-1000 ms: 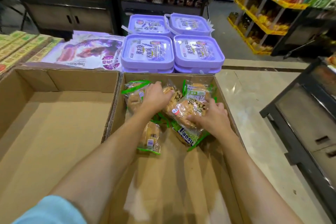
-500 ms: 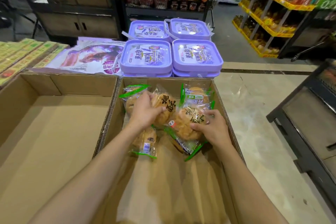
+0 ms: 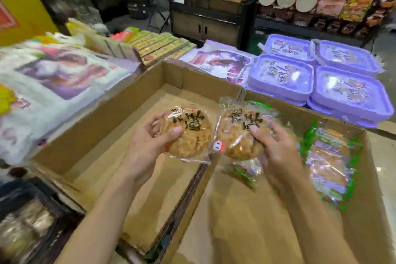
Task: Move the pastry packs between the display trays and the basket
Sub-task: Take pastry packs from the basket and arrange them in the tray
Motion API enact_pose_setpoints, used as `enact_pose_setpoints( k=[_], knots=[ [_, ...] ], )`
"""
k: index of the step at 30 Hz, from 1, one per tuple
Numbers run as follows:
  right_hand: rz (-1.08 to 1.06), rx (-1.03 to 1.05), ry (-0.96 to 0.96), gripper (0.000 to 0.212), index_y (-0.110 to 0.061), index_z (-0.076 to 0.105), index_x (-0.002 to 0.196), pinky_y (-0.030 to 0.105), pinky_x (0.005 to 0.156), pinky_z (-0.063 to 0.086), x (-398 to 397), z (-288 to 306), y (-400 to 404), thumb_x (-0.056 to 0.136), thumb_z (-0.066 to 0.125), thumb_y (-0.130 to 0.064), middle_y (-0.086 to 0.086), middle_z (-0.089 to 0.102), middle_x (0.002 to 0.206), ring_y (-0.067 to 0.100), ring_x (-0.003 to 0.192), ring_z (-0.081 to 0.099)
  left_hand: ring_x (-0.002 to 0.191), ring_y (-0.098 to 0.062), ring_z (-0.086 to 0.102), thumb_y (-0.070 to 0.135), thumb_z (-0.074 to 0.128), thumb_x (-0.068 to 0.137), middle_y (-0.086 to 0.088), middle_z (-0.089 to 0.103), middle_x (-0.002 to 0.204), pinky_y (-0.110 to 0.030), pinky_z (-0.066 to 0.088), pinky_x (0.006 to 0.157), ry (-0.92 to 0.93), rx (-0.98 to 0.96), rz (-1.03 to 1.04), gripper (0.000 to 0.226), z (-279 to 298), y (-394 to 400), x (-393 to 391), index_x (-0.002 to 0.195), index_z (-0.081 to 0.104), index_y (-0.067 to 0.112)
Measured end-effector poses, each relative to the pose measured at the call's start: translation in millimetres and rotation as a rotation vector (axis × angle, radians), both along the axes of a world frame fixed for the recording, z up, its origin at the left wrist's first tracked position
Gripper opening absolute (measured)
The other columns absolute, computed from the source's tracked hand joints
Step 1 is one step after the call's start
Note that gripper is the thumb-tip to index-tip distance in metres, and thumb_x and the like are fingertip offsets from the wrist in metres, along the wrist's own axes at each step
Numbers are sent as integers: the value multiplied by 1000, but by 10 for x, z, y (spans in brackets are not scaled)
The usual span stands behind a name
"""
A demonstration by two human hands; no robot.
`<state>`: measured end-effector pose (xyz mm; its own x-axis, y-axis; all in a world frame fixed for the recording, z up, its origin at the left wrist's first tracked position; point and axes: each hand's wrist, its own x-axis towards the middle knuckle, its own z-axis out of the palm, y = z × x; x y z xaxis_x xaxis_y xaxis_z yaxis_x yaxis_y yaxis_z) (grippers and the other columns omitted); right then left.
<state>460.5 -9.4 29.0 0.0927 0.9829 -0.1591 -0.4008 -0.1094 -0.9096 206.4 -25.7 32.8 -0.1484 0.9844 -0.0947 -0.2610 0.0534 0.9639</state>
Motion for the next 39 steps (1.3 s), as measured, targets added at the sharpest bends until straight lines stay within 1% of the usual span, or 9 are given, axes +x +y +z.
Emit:
enact_pose_setpoints(
  k=[5, 12, 16, 22, 26, 29, 31, 36, 39],
  knots=[
    [313, 0, -8, 31, -17, 55, 116, 39, 64, 59, -1398, 196, -106, 92, 61, 0, 3, 74, 81, 16, 66, 69, 107, -21, 71, 19, 83, 69, -4, 73, 119, -39, 58, 81, -39, -37, 363, 60, -67, -841, -1279, 126, 63, 22],
    [781, -30, -26, 32, -18, 59, 107, 28, 52, 58, -3663, 91, -918, 78, 68, -9, 8, 75, 83, 15, 64, 71, 96, -23, 73, 1, 68, 85, -13, 74, 113, -30, 61, 69, -171, -83, 818, 39, -384, -2654, -3103, 122, 63, 8],
    [999, -132, -9, 45, 2, 54, 127, 44, 80, 62, -4839, -198, -1569, 83, 65, -4, 25, 69, 118, 28, 96, 71, 93, -21, 72, 8, 71, 80, -11, 73, 116, -27, 60, 65, -206, -134, 1083, 47, -551, -3606, -3836, 127, 63, 10],
    [1210, -379, -112, 39, 0, 58, 126, 40, 61, 61, -6092, -727, -2236, 89, 61, 9, 25, 71, 112, 32, 86, 73, 95, -20, 72, 4, 67, 89, -6, 75, 113, -26, 59, 68, -221, -202, 1312, 37, -786, -4485, -4540, 125, 64, 13],
    [1150, -427, -160, 39, -1, 58, 126, 49, 74, 63, -6681, -1109, -2278, 88, 62, 6, 26, 70, 116, 36, 95, 71, 106, -28, 70, 8, 71, 85, -7, 74, 114, -36, 54, 79, -270, -293, 1362, 44, -1033, -4599, -4960, 128, 63, 15],
    [1035, -440, -133, 48, -1, 54, 129, 74, 94, 46, -7108, -1401, -2098, 83, 70, 1, 29, 64, 125, 49, 116, 62, 107, -28, 70, 9, 73, 82, -6, 75, 113, -36, 54, 79, -261, -356, 1346, 48, -1163, -4501, -5447, 129, 63, 14],
    [936, -428, -129, 50, -4, 55, 128, 78, 95, 42, -7413, -1561, -1927, 81, 73, -3, 26, 65, 126, 50, 118, 61, 106, -27, 70, 8, 72, 86, -4, 76, 110, -37, 54, 78, -233, -400, 1311, 43, -1250, -4371, -5887, 127, 63, 15],
    [751, -413, -135, 46, -5, 54, 128, 46, 80, 59, -8085, -1761, -1514, 85, 70, -4, 20, 68, 123, 38, 113, 67, 103, -24, 72, 20, 81, 78, -3, 74, 113, -32, 57, 74, -112, -550, 1104, 52, -1339, -3789, -7097, 127, 62, 21],
    [613, -432, -113, 41, -10, 54, 127, 39, 77, 61, -8348, -1765, -1380, 89, 68, -5, 11, 71, 118, 26, 104, 72, 94, -20, 74, 15, 79, 81, -7, 75, 110, -26, 59, 65, -61, -557, 938, 45, -1356, -3261, -7650, 123, 64, 18]
  ],
)
